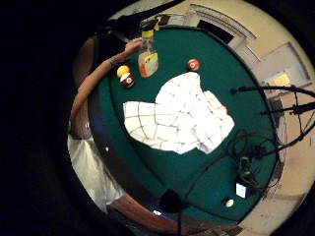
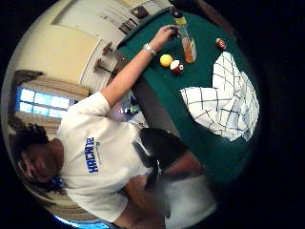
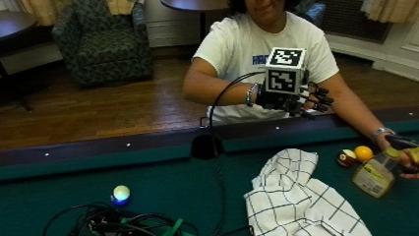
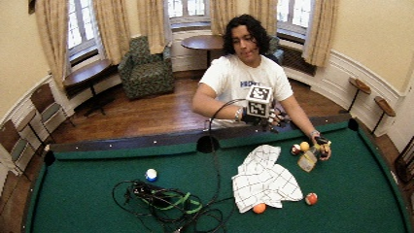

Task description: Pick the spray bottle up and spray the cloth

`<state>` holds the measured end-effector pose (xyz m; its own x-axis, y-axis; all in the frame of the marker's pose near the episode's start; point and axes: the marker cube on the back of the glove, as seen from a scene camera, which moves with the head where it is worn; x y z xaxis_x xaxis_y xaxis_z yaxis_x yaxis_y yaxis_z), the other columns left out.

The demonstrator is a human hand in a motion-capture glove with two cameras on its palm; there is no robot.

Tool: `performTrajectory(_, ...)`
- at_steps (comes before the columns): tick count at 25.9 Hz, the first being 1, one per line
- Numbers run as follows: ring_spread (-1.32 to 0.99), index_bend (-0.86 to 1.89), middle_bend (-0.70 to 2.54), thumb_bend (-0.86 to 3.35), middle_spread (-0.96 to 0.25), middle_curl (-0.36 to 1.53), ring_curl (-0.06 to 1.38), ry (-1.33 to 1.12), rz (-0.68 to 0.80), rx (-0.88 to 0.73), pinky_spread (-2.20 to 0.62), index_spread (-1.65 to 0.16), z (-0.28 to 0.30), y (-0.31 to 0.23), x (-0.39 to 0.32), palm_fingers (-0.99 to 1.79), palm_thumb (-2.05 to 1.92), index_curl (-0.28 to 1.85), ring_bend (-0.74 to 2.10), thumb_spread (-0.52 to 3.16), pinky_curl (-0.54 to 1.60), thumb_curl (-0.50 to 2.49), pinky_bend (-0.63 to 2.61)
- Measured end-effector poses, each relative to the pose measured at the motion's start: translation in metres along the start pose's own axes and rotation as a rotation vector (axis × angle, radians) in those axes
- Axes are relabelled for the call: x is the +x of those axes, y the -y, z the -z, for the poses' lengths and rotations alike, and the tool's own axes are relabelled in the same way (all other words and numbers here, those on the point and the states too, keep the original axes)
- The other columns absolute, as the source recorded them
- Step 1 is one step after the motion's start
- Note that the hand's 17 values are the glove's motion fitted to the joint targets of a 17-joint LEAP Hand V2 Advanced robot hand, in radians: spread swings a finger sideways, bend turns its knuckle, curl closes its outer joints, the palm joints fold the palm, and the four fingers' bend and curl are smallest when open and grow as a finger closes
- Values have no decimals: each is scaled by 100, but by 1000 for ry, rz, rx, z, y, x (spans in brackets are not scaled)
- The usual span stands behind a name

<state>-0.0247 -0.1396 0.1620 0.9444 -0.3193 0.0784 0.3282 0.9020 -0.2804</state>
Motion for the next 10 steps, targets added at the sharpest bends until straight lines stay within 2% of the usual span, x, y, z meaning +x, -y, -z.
performTrajectory(10,-17,15,17,-3,-19,31,31,12,17,7,19,-47,20,-1,-8,36,38,30,28,96,36,37,49)
